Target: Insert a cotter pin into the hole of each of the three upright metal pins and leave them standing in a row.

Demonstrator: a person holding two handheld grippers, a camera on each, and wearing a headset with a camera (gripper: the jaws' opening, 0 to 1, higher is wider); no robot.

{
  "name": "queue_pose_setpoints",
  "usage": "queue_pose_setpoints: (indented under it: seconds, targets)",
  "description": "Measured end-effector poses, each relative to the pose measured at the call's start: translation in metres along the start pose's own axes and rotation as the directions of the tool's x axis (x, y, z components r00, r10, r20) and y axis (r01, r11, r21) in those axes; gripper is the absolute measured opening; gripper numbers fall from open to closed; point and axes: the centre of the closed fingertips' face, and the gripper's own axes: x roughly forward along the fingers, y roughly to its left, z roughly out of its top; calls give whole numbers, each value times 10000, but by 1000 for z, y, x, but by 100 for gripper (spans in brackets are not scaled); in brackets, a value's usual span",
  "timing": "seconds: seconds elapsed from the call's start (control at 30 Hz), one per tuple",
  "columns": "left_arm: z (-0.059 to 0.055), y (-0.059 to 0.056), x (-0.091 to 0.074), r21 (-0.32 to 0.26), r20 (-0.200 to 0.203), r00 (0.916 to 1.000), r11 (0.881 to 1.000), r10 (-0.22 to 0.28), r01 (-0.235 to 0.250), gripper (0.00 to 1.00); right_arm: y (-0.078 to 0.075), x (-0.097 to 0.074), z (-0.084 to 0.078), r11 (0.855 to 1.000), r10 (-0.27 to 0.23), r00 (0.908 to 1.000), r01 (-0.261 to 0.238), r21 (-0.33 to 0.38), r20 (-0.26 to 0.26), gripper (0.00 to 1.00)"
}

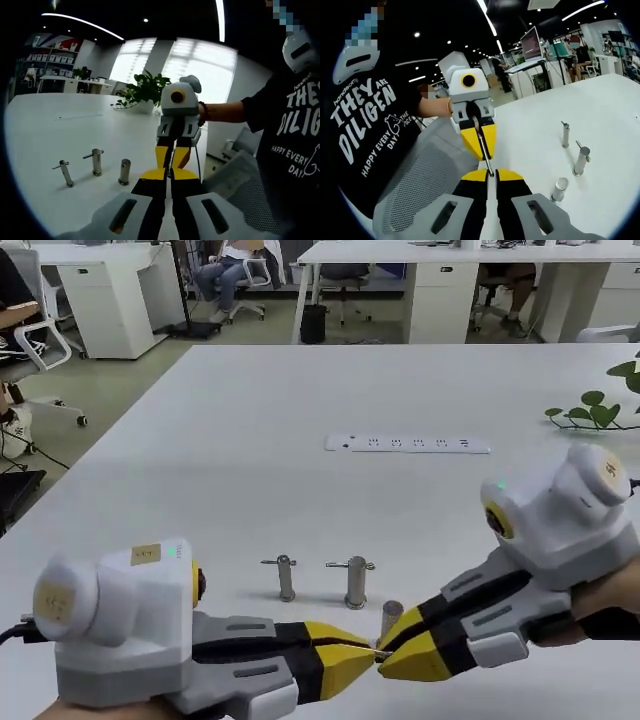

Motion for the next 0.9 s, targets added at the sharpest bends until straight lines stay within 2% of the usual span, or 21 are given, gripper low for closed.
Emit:
queue_pose_setpoints:
  seconds: [0.17, 0.27, 0.43, 0.53, 0.77, 0.83, 0.9]
  targets:
    - [-4, -3, 0, 62, -169, 9998, 9999, -123, 124, 0, 3, 0, -3, 9998, 170, 9998, -170, -64, -104, 0]
    - [-6, -3, 1, 72, -275, 9995, 9999, -127, 129, 0, 2, -1, -5, 9971, 93, 9997, -111, -748, -240, 0]
    - [-10, -5, 4, 299, -528, 9985, 9994, -153, 169, 0, 4, 0, -11, 9920, -25, 9970, -73, -1262, -772, 0]
    - [-11, -5, 5, 426, -593, 9982, 9990, -129, 155, 0, 4, 0, -12, 9912, -60, 9965, -50, -1323, -829, 0]
    - [-11, 4, 7, 466, -576, 9973, 9980, 451, -424, 4, -1, -3, -14, 9853, -553, 9927, 369, -1666, -1069, 0]
    - [-11, 10, 7, 478, -538, 9952, 9957, 821, -795, 7, -5, -5, -16, 9811, -857, 9882, 616, -1832, -1269, 0]
    - [-10, 16, 6, 492, -479, 9920, 9922, 1165, -1141, 9, -11, -8, -22, 9753, -1211, 9787, 862, -2033, -1659, 0]
